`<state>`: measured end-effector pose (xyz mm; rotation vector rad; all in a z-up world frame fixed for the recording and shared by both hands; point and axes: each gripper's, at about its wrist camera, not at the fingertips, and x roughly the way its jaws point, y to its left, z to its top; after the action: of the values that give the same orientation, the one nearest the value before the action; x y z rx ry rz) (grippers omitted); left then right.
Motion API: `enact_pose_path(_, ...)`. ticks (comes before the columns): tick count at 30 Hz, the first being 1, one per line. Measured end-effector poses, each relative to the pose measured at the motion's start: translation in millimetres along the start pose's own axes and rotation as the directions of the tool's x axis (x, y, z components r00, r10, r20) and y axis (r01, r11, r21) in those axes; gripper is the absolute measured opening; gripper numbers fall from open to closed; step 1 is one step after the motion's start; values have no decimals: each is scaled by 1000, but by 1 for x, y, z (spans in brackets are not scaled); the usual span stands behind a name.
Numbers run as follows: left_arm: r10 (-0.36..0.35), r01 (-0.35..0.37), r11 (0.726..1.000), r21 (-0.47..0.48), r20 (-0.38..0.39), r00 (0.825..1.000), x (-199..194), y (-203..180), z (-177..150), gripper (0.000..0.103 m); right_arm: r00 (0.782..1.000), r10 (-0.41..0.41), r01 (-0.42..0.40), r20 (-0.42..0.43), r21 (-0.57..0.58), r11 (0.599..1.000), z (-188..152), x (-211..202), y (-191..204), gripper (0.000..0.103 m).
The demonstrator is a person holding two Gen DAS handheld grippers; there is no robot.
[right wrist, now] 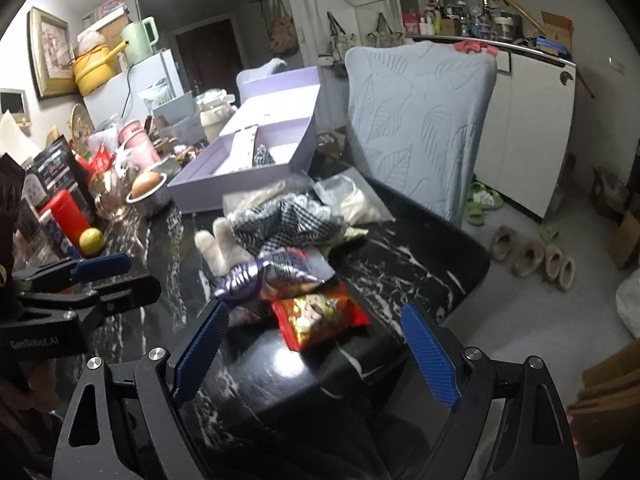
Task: Organize soft objects
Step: 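Grasp the purple-and-silver snack bag with the left gripper while the right grasps the red chip bag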
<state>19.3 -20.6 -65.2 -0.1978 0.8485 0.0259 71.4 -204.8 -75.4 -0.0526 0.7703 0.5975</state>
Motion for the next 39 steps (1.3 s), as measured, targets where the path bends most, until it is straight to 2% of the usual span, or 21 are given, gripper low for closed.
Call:
enact_pose_path(7, 26, -27, 999, -28, -37, 999, 20, 9, -4, 73, 998, 44, -44, -34, -18, 999, -5, 28, -6, 89)
enact_pose_path(11, 16, -19, 998, -61, -49, 999, 27, 17, -3, 73, 995, 78, -80, -56, -49, 996, -5, 44, -7, 89)
enact_pose_path(16, 14, -18, 997, -77, -50, 999, 32, 21, -2, 73, 987, 138, -141, -81, -25, 990, -3, 64, -16, 89)
enact_pose_path(21, 4, -10, 997, -79, -78, 997, 44, 17, -3, 73, 985, 144, -149, -99, -45, 988, -3, 77, -19, 88)
enact_pose_path(24, -22, 17, 998, -68, -70, 997, 46, 13, -2, 73, 986, 144, -150, -78, -77, 986, -6, 75, -16, 77)
enact_pose_path(26, -51, 47, 997, -60, -64, 997, 48, 9, -1, 73, 987, 144, -150, -71, -81, 985, -8, 74, -16, 63)
enact_pose_path(31, -104, 102, 994, -35, -60, 993, 52, -1, 3, 73, 987, 149, -154, -65, -72, 985, -9, 73, -22, 54)
enact_pose_path(35, -108, 109, 994, 13, -72, 991, 61, -11, 4, 73, 988, 143, -144, -55, -17, 989, -9, 69, -33, 52)
enact_pose_path(39, -120, 123, 991, 45, -80, 990, 67, -20, 6, 73, 993, 106, -107, -52, -17, 994, -10, 65, -39, 52)
